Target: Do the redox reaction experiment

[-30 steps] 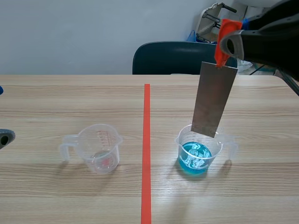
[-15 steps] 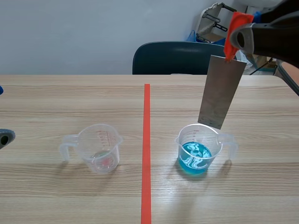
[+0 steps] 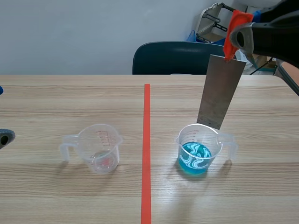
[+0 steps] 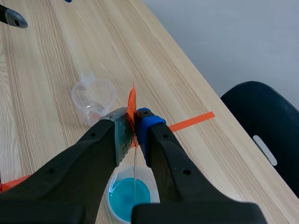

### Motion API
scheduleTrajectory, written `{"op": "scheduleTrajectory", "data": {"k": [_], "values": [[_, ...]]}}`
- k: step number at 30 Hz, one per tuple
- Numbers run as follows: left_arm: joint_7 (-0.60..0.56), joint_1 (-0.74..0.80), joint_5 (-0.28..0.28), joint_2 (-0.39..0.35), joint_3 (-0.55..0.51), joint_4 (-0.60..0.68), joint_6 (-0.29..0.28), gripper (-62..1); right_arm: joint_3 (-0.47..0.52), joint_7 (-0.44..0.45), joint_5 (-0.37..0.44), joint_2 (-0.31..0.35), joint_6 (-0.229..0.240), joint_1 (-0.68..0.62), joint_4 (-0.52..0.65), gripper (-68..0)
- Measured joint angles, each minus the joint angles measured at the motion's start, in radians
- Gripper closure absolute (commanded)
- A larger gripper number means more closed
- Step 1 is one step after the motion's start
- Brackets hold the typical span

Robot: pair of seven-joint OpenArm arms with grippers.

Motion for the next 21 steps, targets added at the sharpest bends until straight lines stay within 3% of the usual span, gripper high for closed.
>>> {"op": "scheduleTrajectory", "data": {"k": [21], "values": [[0.000,0.000,0.000,0.000,0.000,0.000,0.000,-62.3,0.000,0.000,-0.010,-0.019,0.023,0.000,0.000,-0.8]]}}
